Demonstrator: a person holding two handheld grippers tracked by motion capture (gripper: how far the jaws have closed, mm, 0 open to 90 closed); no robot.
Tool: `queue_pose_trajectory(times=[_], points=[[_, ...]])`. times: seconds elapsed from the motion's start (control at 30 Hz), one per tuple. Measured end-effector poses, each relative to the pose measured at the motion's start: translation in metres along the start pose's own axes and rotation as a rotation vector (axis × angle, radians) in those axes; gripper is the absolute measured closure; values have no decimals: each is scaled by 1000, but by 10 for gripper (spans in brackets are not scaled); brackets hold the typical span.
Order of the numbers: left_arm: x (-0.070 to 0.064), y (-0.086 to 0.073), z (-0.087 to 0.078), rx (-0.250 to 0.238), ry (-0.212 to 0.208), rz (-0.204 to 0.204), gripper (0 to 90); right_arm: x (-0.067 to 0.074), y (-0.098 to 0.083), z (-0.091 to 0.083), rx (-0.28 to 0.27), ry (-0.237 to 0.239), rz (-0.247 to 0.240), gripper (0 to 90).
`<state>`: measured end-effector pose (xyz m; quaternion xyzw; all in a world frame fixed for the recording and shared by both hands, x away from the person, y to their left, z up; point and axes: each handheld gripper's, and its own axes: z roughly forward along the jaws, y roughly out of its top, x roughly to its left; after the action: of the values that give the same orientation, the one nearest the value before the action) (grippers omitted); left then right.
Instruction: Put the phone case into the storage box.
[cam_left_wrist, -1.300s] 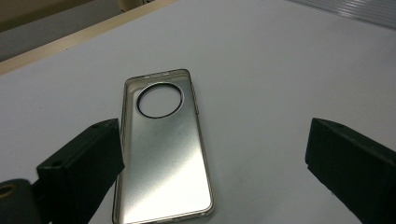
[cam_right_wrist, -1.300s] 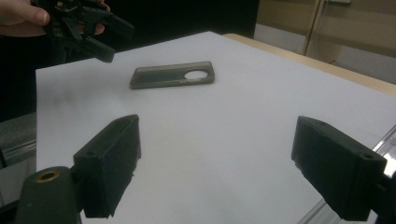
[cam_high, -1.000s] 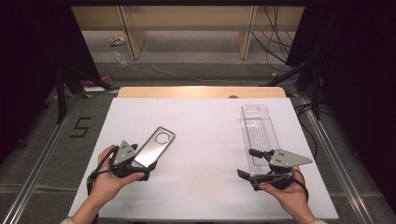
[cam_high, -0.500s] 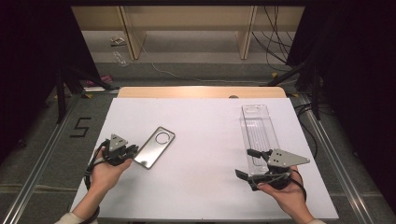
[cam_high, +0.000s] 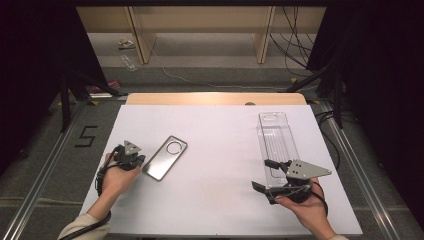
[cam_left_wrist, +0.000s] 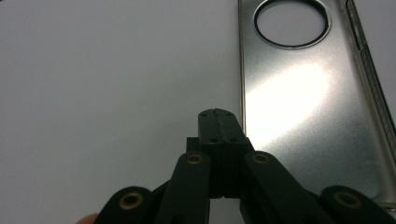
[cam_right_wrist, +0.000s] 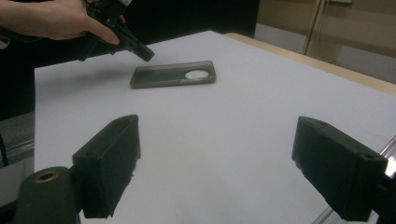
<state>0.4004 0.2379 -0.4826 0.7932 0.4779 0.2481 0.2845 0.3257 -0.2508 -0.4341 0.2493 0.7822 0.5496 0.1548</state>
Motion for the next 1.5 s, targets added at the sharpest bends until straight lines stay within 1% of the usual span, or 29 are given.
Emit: queue_pose_trajectory(times=[0.03, 0.07, 0.1, 0.33, 0.57, 0.87, 0.93, 1.03, 1.13, 1.17, 1.23, 1.27, 1.3, 1.4, 1.5], points=[[0, -1, 2, 15, -5, -4, 897, 0, 0, 0, 0, 0, -1, 165], [0, -1, 2, 15, -5, -4, 897, 0, 0, 0, 2, -1, -1, 165], [0, -3, 3, 26, -11, 1, 898, 0, 0, 0, 3, -2, -3, 165], [0, -5, 5, 53, -26, 10, 897, 0, 0, 0, 5, -4, -5, 165], [-1, -5, 4, 62, -32, 14, 897, 0, 0, 0, 5, -5, -4, 165], [-5, -5, 2, 76, -54, 28, 897, 0, 0, -1, 4, -7, -3, 164], [-7, -5, 1, 78, -61, 35, 897, 0, 0, -1, 4, -7, -4, 164], [-11, -4, -1, 89, -79, 72, 897, 0, 0, -1, 7, -9, -2, 164], [-13, -4, -1, 90, -85, 80, 897, 0, 0, -1, 7, -10, -2, 164], [-15, -3, -2, 98, -89, 92, 897, 0, -1, -1, 8, -9, -2, 164], [-16, -3, -2, 98, -92, 95, 897, 0, -1, -1, 6, -9, -1, 164], [-17, -3, -2, 100, -95, 103, 897, 0, 0, -1, 5, -9, -2, 164], [-19, -3, -3, 102, -104, 106, 897, 0, 0, -1, 5, -10, -2, 164], [-20, -3, -3, 104, -104, 115, 897, 0, -1, -1, 6, -10, -1, 163], [-23, -2, -4, 104, -114, 122, 897, 0, -1, -1, 8, -11, 1, 163]])
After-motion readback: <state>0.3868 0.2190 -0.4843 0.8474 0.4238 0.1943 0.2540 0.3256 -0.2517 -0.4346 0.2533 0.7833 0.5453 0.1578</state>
